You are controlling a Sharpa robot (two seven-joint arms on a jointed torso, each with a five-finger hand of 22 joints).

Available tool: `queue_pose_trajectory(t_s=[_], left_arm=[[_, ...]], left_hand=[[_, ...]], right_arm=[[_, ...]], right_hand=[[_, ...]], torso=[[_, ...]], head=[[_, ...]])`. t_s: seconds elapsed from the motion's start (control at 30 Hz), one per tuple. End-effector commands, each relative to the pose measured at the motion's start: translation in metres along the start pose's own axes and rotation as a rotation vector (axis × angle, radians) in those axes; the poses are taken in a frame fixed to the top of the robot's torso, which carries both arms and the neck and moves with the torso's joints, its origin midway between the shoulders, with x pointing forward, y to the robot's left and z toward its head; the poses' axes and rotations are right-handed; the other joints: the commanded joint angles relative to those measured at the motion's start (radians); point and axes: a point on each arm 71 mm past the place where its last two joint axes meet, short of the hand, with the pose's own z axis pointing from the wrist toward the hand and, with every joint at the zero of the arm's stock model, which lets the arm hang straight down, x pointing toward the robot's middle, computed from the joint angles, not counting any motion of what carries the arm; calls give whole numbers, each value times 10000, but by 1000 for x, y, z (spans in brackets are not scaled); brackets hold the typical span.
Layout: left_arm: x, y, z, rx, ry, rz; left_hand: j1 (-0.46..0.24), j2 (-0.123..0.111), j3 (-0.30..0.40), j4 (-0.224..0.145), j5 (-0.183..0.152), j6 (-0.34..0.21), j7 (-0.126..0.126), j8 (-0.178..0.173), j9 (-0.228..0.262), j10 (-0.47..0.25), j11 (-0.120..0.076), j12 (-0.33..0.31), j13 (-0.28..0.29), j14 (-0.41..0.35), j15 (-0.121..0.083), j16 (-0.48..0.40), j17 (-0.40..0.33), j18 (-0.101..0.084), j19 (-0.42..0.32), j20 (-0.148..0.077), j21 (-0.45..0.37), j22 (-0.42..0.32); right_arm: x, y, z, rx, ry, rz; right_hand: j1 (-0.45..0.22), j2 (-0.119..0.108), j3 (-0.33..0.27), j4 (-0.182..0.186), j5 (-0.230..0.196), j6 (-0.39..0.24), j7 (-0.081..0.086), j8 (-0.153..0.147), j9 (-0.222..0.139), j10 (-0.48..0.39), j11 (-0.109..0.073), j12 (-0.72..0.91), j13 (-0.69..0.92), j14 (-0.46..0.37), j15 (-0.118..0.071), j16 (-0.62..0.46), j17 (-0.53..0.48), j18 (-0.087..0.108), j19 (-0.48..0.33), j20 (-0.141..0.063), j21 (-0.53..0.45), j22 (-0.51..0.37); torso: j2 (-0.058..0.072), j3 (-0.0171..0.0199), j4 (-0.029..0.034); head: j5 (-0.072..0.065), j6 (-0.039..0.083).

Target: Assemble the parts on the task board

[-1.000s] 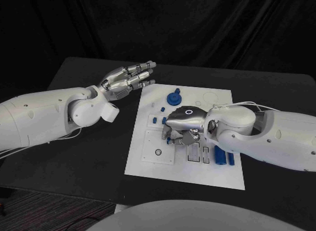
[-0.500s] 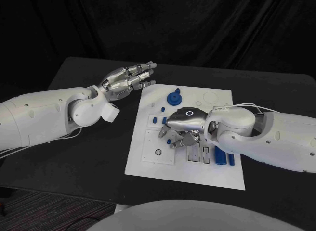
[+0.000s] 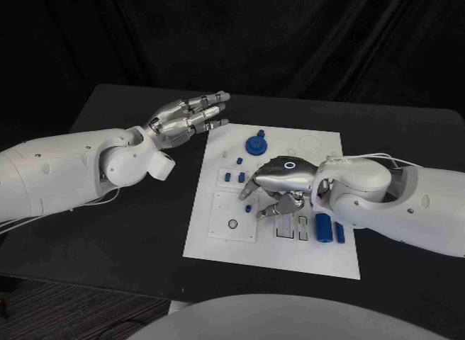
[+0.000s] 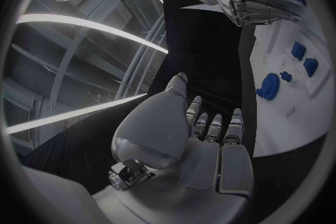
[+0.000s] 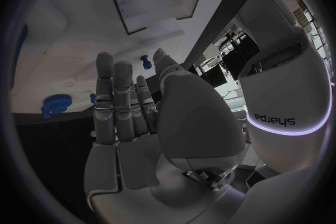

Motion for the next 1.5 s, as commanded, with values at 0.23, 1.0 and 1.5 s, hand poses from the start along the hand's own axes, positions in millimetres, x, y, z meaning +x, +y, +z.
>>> queue_pose_trajectory(t_s=[0.23, 1.0, 1.5], left_arm=[[0, 0, -3, 57, 25, -43], [-2, 0, -4, 34, -27, -18], [-1, 1, -3, 43, -8, -42]], left_hand=[[-36, 73, -4, -33, -21, 78, 46, 104, 25, 10, 87, 58, 14, 25, 85, 30, 12, 188, 88, 68, 44, 41], [-61, 76, -15, -22, 6, 86, 50, 118, 26, 13, 91, 65, 14, 32, 95, 38, 14, 189, 104, 81, 52, 45], [-92, 141, -4, 10, 38, 63, 56, 123, 21, 21, 104, 79, 17, 21, 100, 29, 9, 187, 100, 93, 50, 14]], right_arm=[[-69, -24, -44, 705, -2120, -100], [-67, -84, -94, 3330, -801, -626], [-36, -82, -94, 3224, 372, -57]], right_hand=[[300, 408, 64, 94, 493, 50, 102, 126, 10, 455, -120, 818, 213, 139, 73, 286, 187, 134, 278, 57, 344, 306], [-663, 299, -412, 903, -191, 748, 235, 289, 80, 1283, -426, 1878, 1082, 107, -118, -217, -492, 139, 419, -138, -273, 218], [-410, -106, -302, 906, -202, 887, 290, 219, 37, 956, -138, 507, 212, 275, 89, -219, -498, 119, 662, 62, -161, 263]], torso=[[-4, 0, -3], [22, 5, -3], [-7, -4, -9]], head=[[-130, -1], [-244, -1], [-194, -1]])
